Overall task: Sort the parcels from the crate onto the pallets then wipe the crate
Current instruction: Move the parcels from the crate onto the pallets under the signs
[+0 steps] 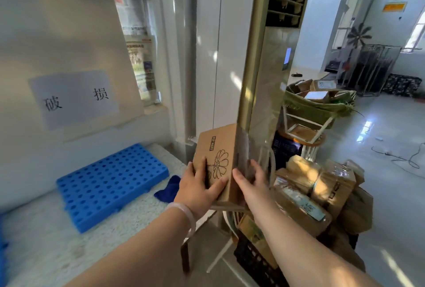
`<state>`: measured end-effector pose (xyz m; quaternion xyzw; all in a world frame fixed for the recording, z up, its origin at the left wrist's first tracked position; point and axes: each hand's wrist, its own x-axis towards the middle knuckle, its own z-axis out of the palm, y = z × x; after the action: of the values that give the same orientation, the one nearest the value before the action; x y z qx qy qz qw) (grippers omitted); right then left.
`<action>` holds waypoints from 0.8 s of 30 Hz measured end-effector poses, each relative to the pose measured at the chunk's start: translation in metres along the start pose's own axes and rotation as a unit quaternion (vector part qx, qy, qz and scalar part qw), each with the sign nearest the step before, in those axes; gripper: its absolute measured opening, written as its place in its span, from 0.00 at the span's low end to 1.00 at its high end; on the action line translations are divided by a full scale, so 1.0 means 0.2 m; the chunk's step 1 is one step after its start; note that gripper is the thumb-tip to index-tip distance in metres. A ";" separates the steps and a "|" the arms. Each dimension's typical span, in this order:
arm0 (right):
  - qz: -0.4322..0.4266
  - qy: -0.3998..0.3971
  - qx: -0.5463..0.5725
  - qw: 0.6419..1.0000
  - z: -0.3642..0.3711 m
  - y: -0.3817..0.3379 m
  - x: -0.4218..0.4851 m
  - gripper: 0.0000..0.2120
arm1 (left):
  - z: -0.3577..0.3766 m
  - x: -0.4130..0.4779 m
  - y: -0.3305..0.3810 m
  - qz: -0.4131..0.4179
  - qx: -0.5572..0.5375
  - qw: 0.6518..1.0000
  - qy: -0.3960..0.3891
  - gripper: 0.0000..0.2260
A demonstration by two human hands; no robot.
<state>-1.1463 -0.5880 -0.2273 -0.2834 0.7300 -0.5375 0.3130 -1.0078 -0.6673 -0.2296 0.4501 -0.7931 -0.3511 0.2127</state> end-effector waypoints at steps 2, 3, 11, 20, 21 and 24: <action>-0.010 -0.009 0.005 1.000 0.13 -0.05 -0.02 0.45 | -0.09 0.00 -0.08 -0.030 0.012 0.999 0.028 0.56; -0.016 -0.016 0.000 1.000 0.20 -0.06 -0.02 0.49 | -0.13 -0.01 -0.13 -0.044 0.012 0.998 0.032 0.57; -0.019 -0.148 0.026 0.988 0.79 -0.15 -0.12 0.42 | -0.59 -0.11 -0.56 -0.052 -0.029 0.997 0.049 0.36; -0.017 -0.272 0.044 0.961 1.34 -0.27 -0.34 0.40 | -0.95 -0.25 -0.87 -0.088 0.110 0.977 0.159 0.41; -0.024 -0.279 0.039 0.959 1.39 -0.28 -0.37 0.39 | -0.98 -0.26 -0.89 -0.105 0.120 0.974 0.158 0.46; -0.035 -0.301 0.042 0.952 1.54 -0.31 -0.45 0.41 | -1.06 -0.29 -0.96 -0.154 0.130 0.967 0.157 0.57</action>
<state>-0.8494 -0.7243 -0.2230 -0.4440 0.5683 -0.4677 0.5110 -0.7313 -0.7609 -0.2338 0.6404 -0.7093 -0.1984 0.2175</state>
